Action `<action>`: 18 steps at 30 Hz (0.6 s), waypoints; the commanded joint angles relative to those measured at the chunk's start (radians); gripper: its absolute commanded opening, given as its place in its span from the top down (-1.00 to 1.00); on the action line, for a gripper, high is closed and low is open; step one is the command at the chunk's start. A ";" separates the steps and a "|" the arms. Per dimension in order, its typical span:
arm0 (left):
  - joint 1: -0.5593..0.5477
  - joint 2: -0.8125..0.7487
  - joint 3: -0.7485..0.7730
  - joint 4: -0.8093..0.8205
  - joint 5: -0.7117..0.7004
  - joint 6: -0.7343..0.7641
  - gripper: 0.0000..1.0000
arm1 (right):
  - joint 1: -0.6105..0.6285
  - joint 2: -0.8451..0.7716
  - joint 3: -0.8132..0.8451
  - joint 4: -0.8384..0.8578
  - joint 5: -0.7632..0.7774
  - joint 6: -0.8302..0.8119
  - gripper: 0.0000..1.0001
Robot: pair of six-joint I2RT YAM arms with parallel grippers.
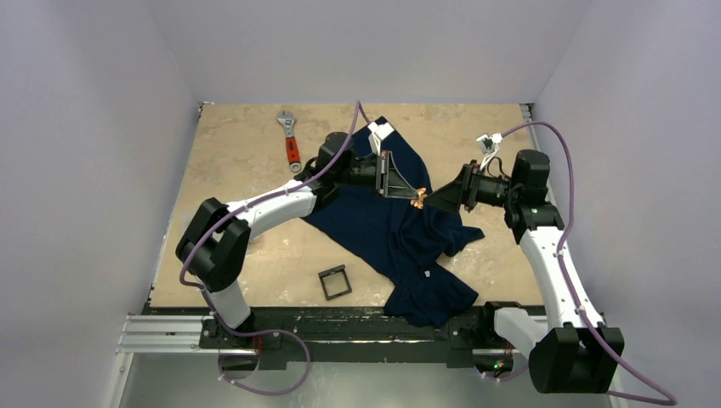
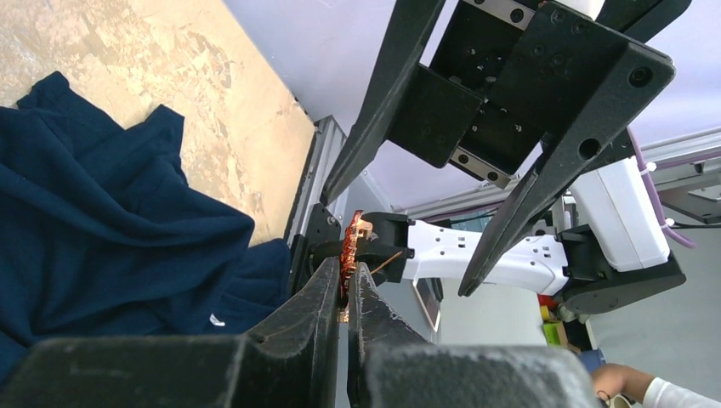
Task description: Remove the brooch from the garment
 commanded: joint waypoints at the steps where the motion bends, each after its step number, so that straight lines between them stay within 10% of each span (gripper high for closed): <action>1: 0.004 -0.041 -0.006 0.059 -0.002 -0.012 1.00 | 0.010 -0.007 -0.008 0.058 0.012 0.000 -0.40; 18: 0.004 -0.047 -0.018 0.095 -0.005 -0.016 1.00 | 0.060 0.023 -0.035 0.120 0.035 0.044 0.15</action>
